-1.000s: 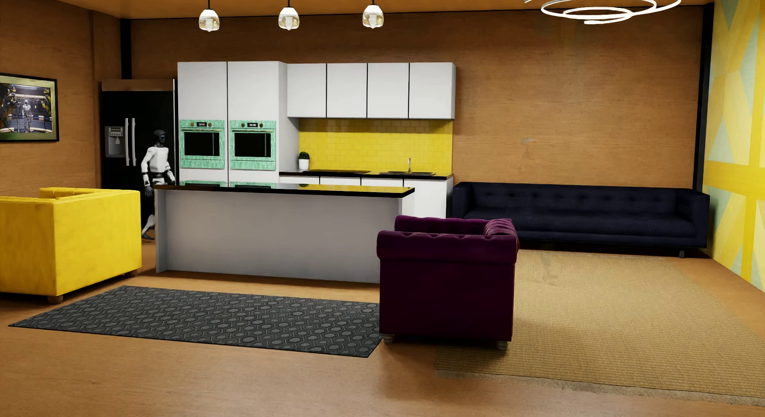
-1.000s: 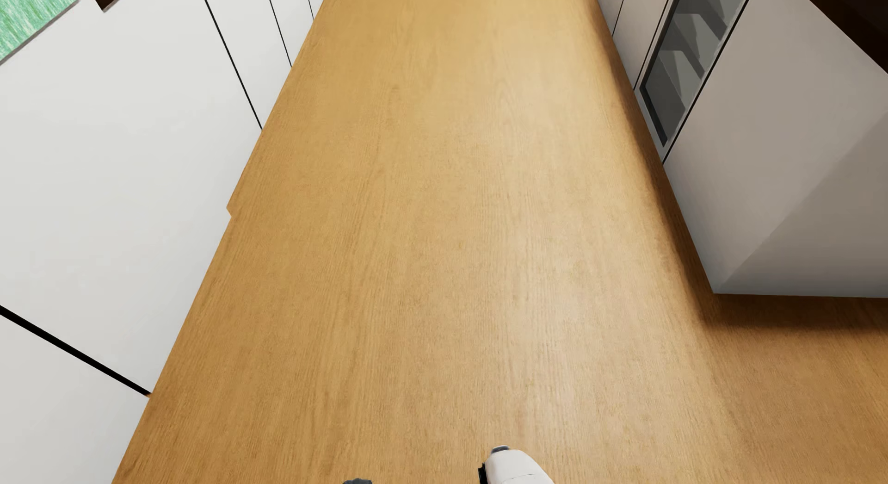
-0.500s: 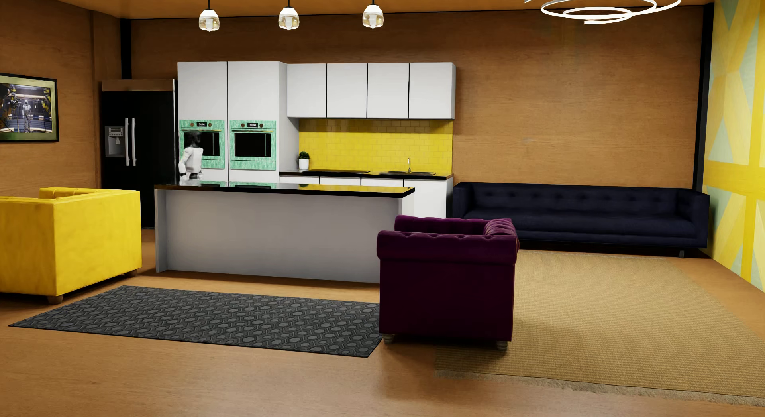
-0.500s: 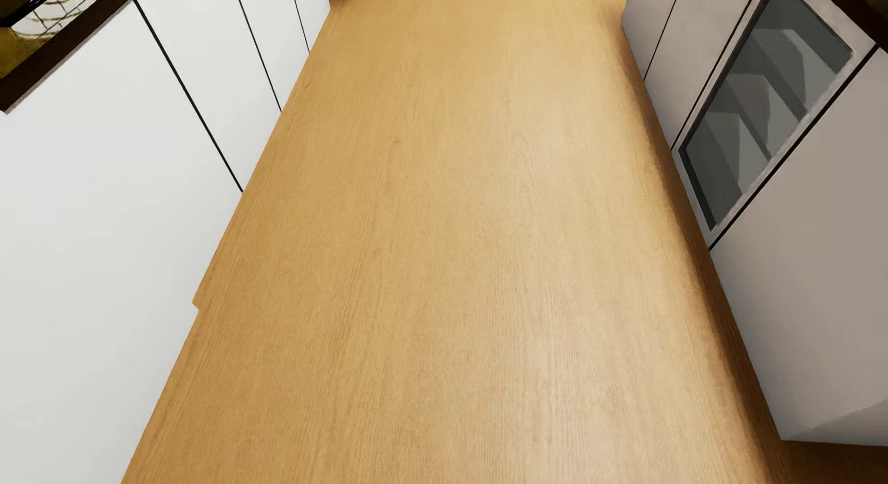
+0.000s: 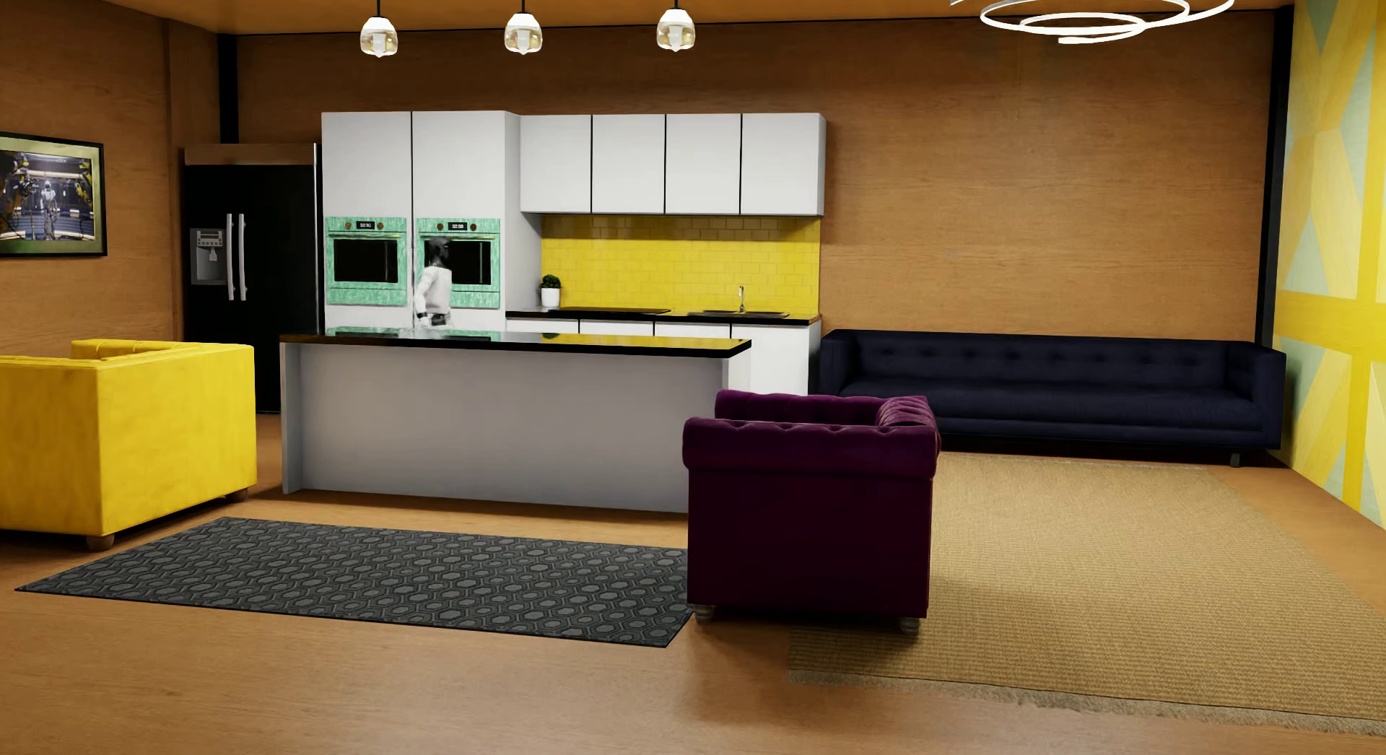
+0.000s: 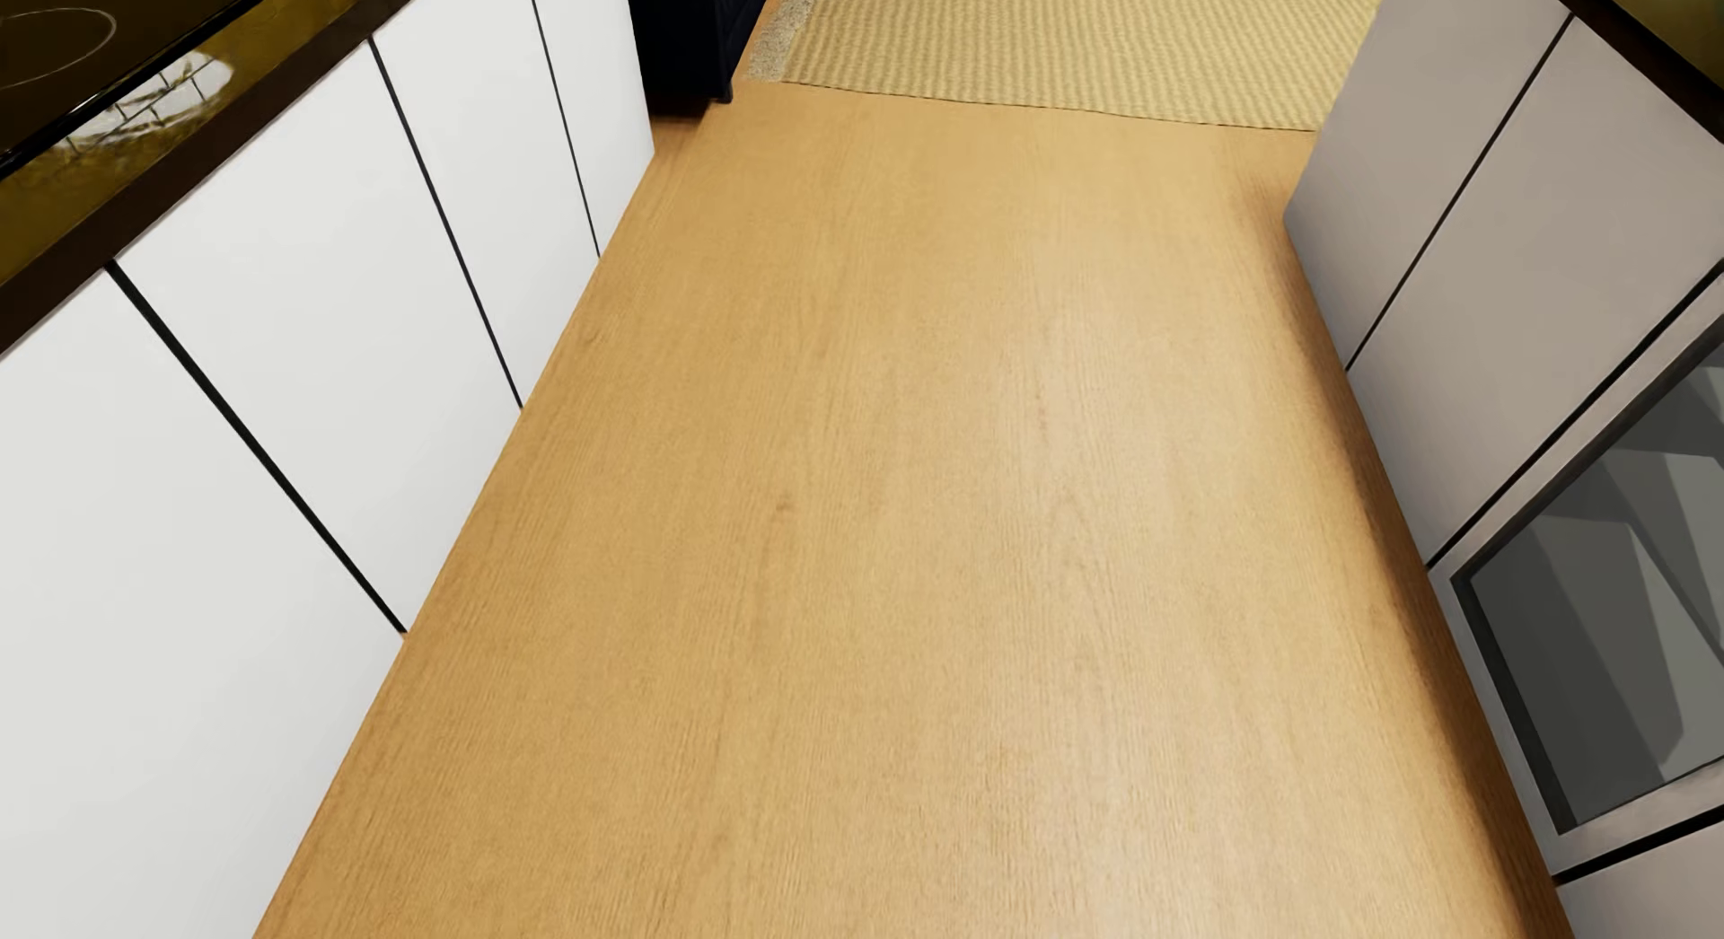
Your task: Avoid the counter
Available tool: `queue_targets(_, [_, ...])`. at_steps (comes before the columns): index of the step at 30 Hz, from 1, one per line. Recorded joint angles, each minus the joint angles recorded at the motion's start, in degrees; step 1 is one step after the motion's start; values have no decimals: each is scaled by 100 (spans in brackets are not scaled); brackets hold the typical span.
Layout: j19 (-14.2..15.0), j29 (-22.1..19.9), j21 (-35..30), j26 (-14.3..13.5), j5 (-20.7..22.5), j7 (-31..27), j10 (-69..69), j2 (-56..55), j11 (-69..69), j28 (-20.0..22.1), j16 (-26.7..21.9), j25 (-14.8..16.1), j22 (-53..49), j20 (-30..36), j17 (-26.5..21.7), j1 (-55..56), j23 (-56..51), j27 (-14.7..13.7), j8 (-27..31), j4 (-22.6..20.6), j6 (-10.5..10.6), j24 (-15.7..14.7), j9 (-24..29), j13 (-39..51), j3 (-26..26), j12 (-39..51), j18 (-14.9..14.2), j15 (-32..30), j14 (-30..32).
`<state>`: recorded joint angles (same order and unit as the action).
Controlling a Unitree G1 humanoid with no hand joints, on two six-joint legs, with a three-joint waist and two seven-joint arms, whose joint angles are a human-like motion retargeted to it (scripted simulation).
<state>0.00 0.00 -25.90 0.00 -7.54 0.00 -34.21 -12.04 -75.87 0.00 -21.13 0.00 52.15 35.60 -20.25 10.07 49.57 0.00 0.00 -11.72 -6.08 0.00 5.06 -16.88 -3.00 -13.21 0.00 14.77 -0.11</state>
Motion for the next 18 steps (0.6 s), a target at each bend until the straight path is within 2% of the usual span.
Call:
queue_targets(2, [0, 0, 30, 0, 89, 0, 616, -656, 1301, 0, -198, 0, -663, -38, -59, -1240, 61, 0, 0, 240, 243, 0, 94, -148, -649, 130, 0, 55, -873])
queue_targets(4, [0, 0, 123, 0, -40, 0, 975, -1194, 3148, 0, -337, 0, -1067, -254, -79, -2112, 47, 0, 0, 392, 302, 0, 58, -268, -1061, 398, 0, -234, -1774])
queue_targets(5, [0, 0, 141, 0, -99, 0, 1047, -1376, 4108, 0, -385, 0, -1214, -381, -59, -2435, 88, 0, 0, 426, 288, 0, -25, -308, -1160, 529, 0, -473, -2093])
queue_targets(6, [0, 0, 104, 0, -173, 0, 1052, -1533, 5338, 0, -423, 0, -1323, -441, -56, -2683, 151, 0, 0, 476, 280, 0, -111, -334, -1247, 652, 0, -1194, -2232])
queue_targets(7, [0, 0, 94, 0, -268, 0, 997, -1657, 5723, 0, -418, 0, -1337, -508, -56, -2941, 222, 0, 0, 593, 289, 0, -142, -363, -1376, 741, 0, -1517, -2179])
queue_targets(8, [0, 0, 89, 0, -279, 0, 840, -1790, 4412, 0, -383, 0, -1379, -681, -40, -3182, 303, 0, 0, 803, 331, 0, -128, -393, -1516, 725, 0, -603, -1907])
queue_targets(9, [0, 0, 46, 0, -218, 0, 494, -1937, 3781, 0, -320, 0, -1368, -795, -5, -3294, 445, 0, 0, 1011, 381, 0, -182, -422, -1594, 614, 0, -407, -1364])
queue_targets(10, [0, 0, 2, 0, -59, 0, -149, -2028, 3168, 0, -191, 0, -1139, -793, 20, -3191, 652, 0, 0, 1200, 487, 0, -277, -446, -1589, 475, 0, -618, -436])
queue_targets(11, [0, 0, -10, 0, 192, 0, -1137, -1905, 2700, 0, -51, 0, -812, -820, 36, -2901, 843, 0, 0, 1325, 586, 0, -270, -422, -1494, 363, 0, -536, 629])
queue_targets(12, [0, 0, 82, 0, 485, 0, -2431, -1547, 2555, 0, -12, 0, -607, -805, 66, -2364, 843, 0, 0, 1385, 627, 0, -184, -389, -1374, 244, 0, -243, 1261])
queue_targets(13, [0, 0, 169, 0, 791, 0, -3649, -1045, 2700, 0, 12, 0, -443, -612, 86, -1721, 692, 0, 0, 1390, 652, 0, -78, -381, -1189, 196, 0, -4, 1189])
queue_targets(15, [0, 0, 172, 0, 865, 0, -4494, 87, 3279, 0, 129, 0, -240, -467, 76, -508, 307, 0, 0, 990, 423, 0, 24, -265, -526, 46, 0, 129, 483])
queue_targets(16, [0, 0, 205, 0, 872, 0, -4034, 673, 3677, 0, 153, 0, -216, -417, 32, 21, 25, 0, 0, 840, 320, 0, 39, -234, -166, -112, 0, 142, 618])
queue_targets(18, [0, 0, 349, 0, 765, 0, -2044, 1661, 4285, 0, 145, 0, -20, -157, -34, 899, -519, 0, 0, 662, 153, 0, 31, -109, 353, -350, 0, 238, 1243])
